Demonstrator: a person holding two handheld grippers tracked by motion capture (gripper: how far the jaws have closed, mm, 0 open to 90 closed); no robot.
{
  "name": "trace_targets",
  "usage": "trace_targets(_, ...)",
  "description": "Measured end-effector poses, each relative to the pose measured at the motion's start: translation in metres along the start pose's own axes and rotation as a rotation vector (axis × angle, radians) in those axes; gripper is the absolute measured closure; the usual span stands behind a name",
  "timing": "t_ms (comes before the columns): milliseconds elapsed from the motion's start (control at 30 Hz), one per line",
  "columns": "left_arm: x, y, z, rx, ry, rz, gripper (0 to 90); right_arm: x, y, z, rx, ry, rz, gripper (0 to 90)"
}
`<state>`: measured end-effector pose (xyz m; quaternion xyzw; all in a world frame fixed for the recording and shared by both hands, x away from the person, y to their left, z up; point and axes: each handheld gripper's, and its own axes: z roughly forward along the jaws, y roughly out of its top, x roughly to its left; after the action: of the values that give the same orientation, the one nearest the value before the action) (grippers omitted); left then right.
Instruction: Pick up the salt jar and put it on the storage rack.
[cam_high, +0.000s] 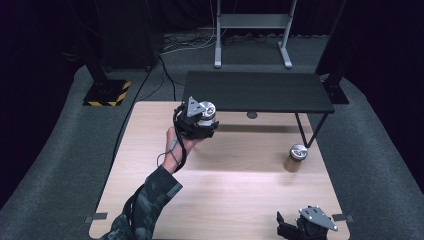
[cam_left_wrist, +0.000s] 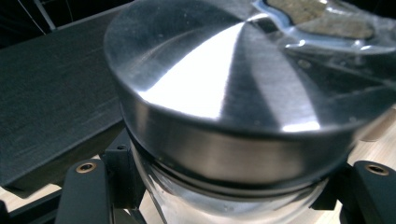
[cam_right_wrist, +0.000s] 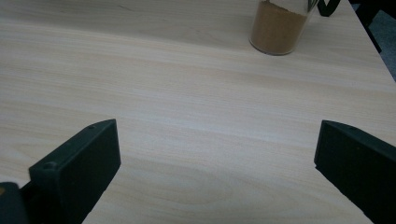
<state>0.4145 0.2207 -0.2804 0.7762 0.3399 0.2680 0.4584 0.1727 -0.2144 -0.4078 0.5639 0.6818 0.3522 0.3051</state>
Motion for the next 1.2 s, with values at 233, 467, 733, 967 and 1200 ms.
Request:
trace_targets(233, 0.003, 0.008, -0.002, -0.004, -0.003, 0.007, 31.3, 0.000, 0.000, 0.000, 0.002, -0.004, 0.005, 0.0)
trace_targets(467, 0.007, 0.017, -0.002, -0.015, -0.004, 0.003, 31.4, -0.001, 0.000, 0.000, 0.003, -0.001, 0.003, 0.0)
trace_targets(733, 0.008, 0.033, -0.001, -0.025, -0.007, 0.013, 31.4, -0.002, 0.000, -0.001, 0.004, -0.005, 0.006, 0.0)
trace_targets(967, 0.011, 0.049, 0.005, -0.019, -0.001, 0.020, 31.4, -0.002, 0.000, -0.001, 0.006, -0.009, 0.007, 0.0)
trace_targets(1200, 0.015, 0.058, 0.011, -0.012, 0.008, 0.010, 31.3, -0.003, 0.000, 0.000, 0.009, -0.007, 0.008, 0.0)
